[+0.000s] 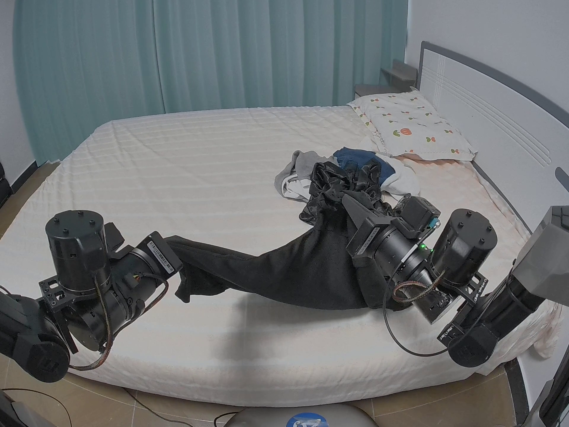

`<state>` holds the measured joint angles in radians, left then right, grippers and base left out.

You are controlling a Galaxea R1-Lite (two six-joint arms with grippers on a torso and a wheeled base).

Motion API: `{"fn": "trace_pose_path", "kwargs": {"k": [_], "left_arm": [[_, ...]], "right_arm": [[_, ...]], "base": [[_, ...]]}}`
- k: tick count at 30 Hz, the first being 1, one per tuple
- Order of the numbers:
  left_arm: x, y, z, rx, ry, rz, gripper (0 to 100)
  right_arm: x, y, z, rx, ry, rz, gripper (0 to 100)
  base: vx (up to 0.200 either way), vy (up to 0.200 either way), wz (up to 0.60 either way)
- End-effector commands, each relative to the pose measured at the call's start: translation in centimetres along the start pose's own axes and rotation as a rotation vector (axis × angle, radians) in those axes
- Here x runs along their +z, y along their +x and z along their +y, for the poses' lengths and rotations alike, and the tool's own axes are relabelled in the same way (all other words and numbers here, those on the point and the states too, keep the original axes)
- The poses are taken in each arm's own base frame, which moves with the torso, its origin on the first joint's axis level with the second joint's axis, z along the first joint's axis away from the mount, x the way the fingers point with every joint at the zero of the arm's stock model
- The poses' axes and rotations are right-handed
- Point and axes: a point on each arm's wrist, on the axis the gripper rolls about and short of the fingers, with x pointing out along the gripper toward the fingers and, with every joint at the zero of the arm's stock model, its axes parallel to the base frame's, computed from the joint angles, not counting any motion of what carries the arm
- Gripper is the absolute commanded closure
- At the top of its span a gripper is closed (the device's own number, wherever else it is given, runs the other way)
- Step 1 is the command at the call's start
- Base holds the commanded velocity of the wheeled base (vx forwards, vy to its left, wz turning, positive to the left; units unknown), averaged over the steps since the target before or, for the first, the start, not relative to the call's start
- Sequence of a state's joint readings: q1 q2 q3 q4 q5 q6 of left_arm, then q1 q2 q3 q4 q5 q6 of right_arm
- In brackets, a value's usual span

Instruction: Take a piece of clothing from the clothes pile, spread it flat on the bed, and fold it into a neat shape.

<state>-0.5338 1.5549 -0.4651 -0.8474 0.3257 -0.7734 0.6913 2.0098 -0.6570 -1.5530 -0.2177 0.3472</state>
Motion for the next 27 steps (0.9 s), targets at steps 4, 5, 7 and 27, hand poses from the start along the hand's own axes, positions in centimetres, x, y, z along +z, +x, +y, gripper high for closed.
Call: {"fn": "trace_pose_path", "kwargs": {"k": [4,5,7,27], "left_arm": [[0.2,0.0,-0.1,0.031,0.004,-0.016,100],[0.2,0.0,-0.1,0.033,0.004,-0.018,100],[0.2,0.0,-0.1,0.033,0.005,-0.016,100],[0.5,-0.7,-0.3,0.055,0.018,0.004,100]], "right_arm": [[-1.0,0.2,0.8,0.023,-0.018,0.013,100],[-1.1,0.3,0.8,0.023,-0.026,0.013,100],[-1.0,0.4,1.0,0.028,-0.029,0.009,100],[-0.7,0.2,1.7,0.055,-0.005,0.002,100]], "base": [[0.0,0.2,0.0],[0.0,0.2,0.0],[0.0,0.2,0.0],[0.0,0.2,0.0]]}}
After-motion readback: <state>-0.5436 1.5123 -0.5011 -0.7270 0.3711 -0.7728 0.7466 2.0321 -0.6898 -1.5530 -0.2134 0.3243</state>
